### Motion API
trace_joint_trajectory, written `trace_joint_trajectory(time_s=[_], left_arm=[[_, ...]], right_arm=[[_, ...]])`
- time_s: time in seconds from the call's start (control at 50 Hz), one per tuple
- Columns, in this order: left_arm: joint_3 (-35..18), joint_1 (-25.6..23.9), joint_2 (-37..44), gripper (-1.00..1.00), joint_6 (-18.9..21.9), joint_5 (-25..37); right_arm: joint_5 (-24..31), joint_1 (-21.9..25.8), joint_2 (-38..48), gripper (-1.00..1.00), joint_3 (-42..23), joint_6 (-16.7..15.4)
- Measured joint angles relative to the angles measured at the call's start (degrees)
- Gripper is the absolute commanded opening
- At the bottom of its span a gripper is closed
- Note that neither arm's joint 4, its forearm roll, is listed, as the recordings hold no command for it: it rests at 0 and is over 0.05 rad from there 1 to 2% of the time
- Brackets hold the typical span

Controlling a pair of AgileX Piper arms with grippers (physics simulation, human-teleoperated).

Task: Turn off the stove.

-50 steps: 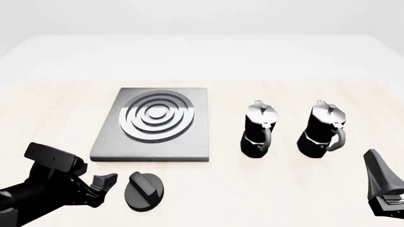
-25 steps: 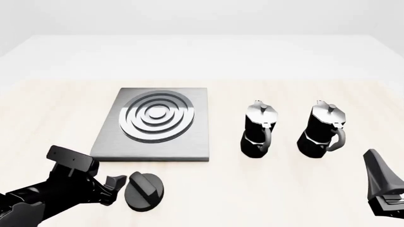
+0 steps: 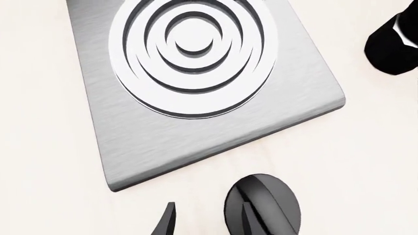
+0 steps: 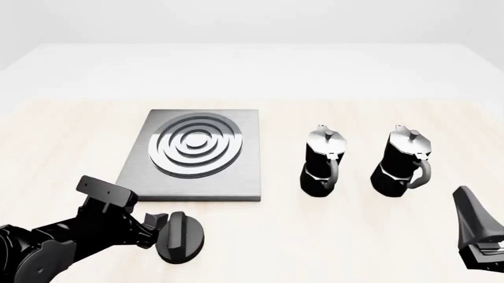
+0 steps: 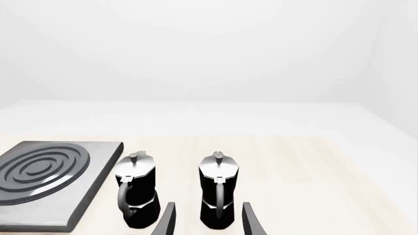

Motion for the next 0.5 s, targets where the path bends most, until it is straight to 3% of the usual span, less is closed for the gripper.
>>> trace_joint_trajectory(time_s=[0.5], left_arm=[[-4.74, 0.23, 0.49, 1.0, 3.33, 3.83]], right_arm=[[0.32, -0.01, -0.37, 1.0, 0.04, -0.16]])
